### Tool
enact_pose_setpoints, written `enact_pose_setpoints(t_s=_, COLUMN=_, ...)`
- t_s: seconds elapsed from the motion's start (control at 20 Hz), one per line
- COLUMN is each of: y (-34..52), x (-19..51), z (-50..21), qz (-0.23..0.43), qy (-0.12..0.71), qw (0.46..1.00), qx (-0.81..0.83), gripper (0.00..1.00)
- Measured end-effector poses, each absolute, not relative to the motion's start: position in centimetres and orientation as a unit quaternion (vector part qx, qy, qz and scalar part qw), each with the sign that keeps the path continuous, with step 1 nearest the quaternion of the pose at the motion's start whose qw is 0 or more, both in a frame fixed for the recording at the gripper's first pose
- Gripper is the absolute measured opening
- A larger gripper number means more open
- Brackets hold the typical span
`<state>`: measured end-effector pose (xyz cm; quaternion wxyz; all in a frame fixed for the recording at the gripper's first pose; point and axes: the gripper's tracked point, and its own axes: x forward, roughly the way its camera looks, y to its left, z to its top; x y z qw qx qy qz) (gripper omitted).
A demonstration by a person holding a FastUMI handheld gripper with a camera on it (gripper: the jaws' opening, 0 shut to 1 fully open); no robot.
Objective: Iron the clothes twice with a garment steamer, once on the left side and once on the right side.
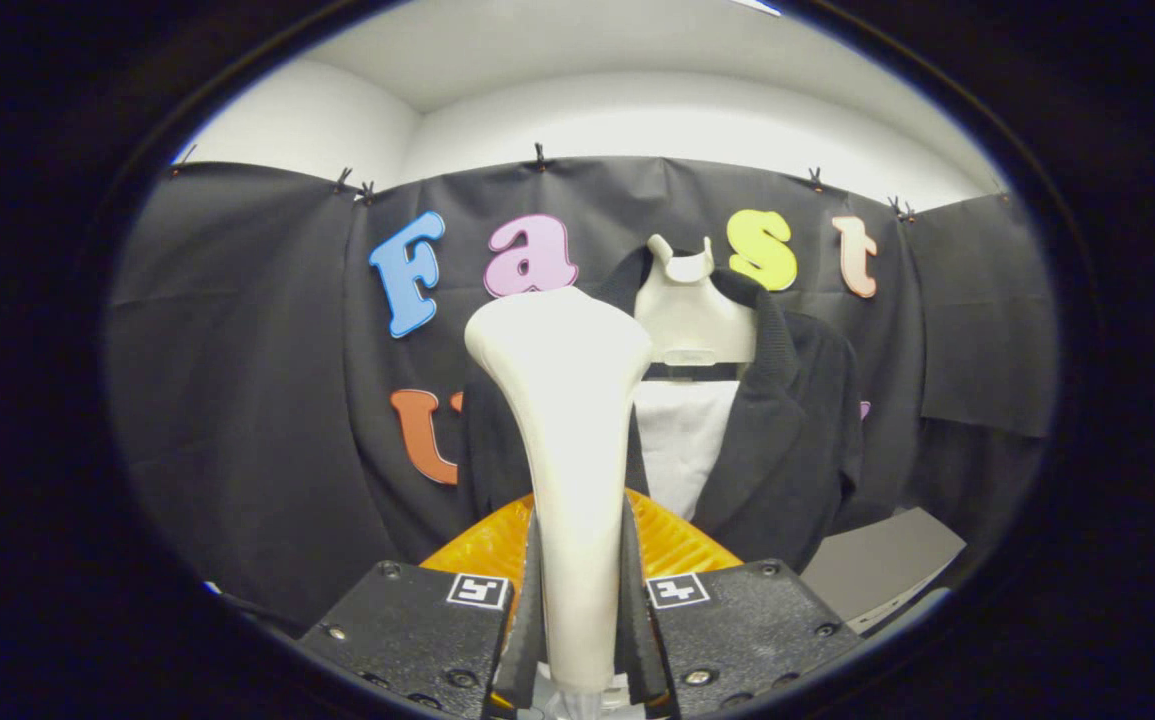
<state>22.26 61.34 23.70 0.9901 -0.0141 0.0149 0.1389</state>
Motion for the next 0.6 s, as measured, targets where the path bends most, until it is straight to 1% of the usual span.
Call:
enact_pose_setpoints(t_s=0.25, y=62.5, x=25.1, z=22.9, qz=0.107, qy=0.023, qw=0.994, qx=-0.028, gripper=0.37)
enact_pose_setpoints(t_s=0.6, y=62.4, x=26.1, z=19.5, qz=0.095, qy=0.044, qw=0.994, qx=-0.038, gripper=0.37)
